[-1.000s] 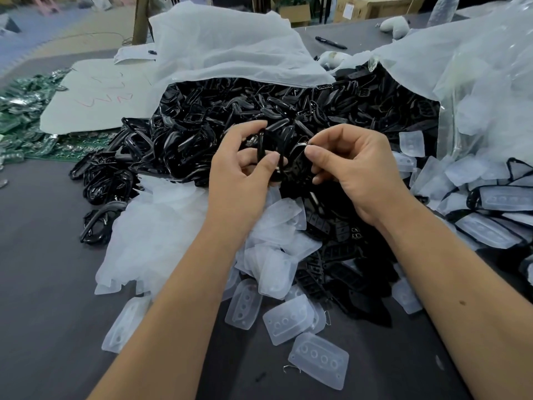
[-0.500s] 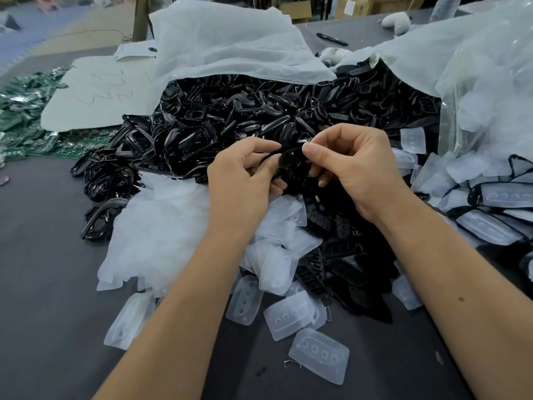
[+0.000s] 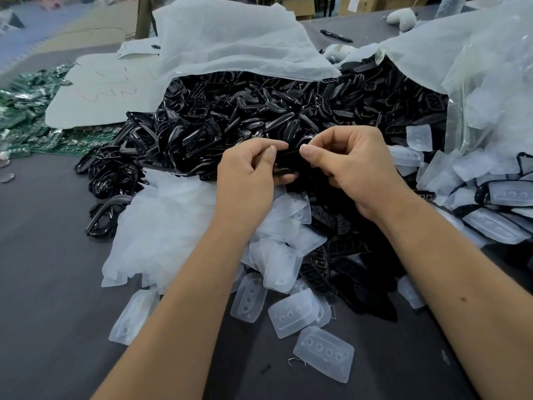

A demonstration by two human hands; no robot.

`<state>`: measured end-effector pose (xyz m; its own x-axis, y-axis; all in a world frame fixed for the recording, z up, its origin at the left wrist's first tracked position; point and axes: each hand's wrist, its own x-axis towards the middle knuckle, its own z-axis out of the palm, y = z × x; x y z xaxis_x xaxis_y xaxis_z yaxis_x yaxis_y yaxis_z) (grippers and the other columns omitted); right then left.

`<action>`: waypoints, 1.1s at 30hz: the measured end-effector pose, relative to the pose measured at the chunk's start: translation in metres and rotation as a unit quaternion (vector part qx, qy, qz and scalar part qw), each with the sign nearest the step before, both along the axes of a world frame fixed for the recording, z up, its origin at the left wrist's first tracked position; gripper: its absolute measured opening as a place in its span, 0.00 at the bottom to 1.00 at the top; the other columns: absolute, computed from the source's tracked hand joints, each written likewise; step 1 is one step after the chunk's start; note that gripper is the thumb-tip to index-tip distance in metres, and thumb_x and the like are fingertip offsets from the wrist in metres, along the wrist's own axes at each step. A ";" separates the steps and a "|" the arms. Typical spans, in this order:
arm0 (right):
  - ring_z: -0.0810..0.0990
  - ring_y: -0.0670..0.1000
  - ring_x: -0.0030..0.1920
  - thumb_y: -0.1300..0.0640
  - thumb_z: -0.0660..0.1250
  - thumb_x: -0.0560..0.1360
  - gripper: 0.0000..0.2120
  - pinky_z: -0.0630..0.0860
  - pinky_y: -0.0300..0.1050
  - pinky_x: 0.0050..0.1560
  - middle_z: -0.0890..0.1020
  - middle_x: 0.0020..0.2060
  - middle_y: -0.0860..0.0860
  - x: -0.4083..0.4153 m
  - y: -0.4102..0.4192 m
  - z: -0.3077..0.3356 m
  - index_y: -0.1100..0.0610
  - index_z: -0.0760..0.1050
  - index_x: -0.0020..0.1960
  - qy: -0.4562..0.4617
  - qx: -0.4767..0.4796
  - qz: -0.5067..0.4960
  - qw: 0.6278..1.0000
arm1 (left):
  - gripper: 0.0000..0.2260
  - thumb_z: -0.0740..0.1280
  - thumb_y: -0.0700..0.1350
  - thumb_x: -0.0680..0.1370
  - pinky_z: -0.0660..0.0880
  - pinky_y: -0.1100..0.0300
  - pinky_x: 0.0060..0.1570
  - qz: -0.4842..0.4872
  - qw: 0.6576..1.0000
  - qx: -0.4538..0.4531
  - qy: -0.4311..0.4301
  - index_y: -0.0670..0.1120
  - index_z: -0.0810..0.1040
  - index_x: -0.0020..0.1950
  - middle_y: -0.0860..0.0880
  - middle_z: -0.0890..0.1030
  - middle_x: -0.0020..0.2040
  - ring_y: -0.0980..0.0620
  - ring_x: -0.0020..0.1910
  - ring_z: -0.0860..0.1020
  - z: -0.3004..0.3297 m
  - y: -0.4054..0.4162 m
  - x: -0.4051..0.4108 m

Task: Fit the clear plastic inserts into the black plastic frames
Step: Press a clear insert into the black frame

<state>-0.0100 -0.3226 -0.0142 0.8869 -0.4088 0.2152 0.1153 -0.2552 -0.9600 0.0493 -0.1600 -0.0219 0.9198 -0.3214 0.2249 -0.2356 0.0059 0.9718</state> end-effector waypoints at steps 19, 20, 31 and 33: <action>0.70 0.42 0.28 0.56 0.76 0.77 0.10 0.66 0.33 0.25 0.77 0.27 0.43 0.000 0.000 0.008 0.51 0.83 0.36 0.067 0.031 0.031 0.997 | 0.11 0.63 0.35 0.85 0.85 0.50 0.50 0.015 1.000 -0.006 -0.022 0.43 0.86 0.54 0.44 0.86 0.48 0.46 0.51 0.86 -0.002 0.001 0.001; 0.69 0.43 0.29 0.55 0.76 0.77 0.10 0.65 0.33 0.25 0.77 0.28 0.44 0.000 -0.001 0.008 0.51 0.84 0.36 0.069 0.034 0.035 0.996 | 0.11 0.63 0.35 0.85 0.85 0.50 0.49 0.019 1.000 -0.007 -0.022 0.43 0.86 0.54 0.45 0.86 0.48 0.47 0.51 0.86 -0.002 0.001 0.001; 0.85 0.46 0.36 0.53 0.79 0.75 0.07 0.81 0.40 0.40 0.86 0.34 0.49 0.002 0.013 0.006 0.55 0.85 0.41 0.053 -0.064 -0.036 0.996 | 0.07 0.69 0.42 0.81 0.84 0.42 0.54 -0.010 1.000 -0.016 -0.009 0.45 0.86 0.55 0.44 0.88 0.49 0.42 0.52 0.86 0.000 0.002 0.000; 0.86 0.50 0.39 0.52 0.79 0.74 0.07 0.83 0.47 0.44 0.87 0.35 0.50 0.002 0.015 0.005 0.54 0.85 0.41 0.050 -0.096 -0.054 0.993 | 0.09 0.73 0.44 0.76 0.82 0.38 0.56 -0.019 1.000 -0.007 -0.011 0.46 0.86 0.55 0.44 0.88 0.48 0.39 0.51 0.86 0.000 0.002 0.000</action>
